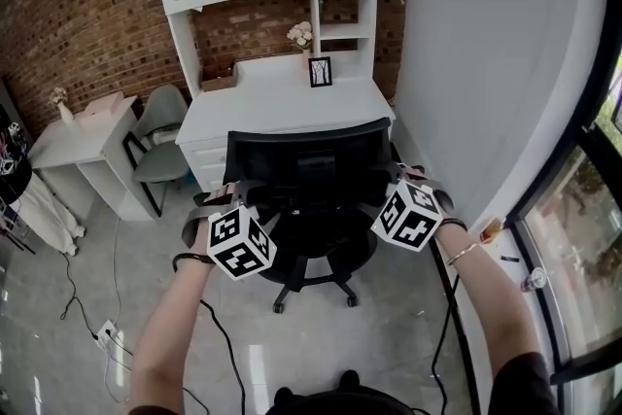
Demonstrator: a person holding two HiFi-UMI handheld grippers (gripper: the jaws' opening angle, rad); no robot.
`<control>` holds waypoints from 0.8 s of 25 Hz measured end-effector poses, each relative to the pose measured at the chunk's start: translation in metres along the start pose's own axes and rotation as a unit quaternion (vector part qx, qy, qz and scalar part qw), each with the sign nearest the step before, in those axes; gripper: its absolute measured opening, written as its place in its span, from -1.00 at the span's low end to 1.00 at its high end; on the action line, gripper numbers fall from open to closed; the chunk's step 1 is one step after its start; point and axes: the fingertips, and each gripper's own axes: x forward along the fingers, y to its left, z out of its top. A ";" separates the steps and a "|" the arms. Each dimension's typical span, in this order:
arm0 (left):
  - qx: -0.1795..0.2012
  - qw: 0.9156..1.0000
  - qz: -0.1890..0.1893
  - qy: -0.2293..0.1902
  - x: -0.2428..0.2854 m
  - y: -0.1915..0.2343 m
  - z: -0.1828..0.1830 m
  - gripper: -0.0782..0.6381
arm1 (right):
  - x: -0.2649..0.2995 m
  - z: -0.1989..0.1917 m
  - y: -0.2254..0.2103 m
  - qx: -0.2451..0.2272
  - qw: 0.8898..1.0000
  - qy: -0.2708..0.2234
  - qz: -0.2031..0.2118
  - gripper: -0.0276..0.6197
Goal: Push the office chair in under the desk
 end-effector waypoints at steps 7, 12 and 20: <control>-0.035 0.999 0.011 -0.028 -0.030 -0.002 0.017 -0.19 | -0.029 0.010 0.003 0.090 0.994 -0.045 -0.032 -0.35; -0.127 0.989 0.049 -0.064 -0.052 -0.009 0.027 -0.20 | -0.050 0.013 0.022 0.190 0.977 -0.088 -0.031 -0.49; -0.313 0.935 0.081 -0.142 -0.074 -0.033 0.036 -0.39 | -0.086 0.018 0.048 0.307 0.937 -0.161 -0.045 -0.83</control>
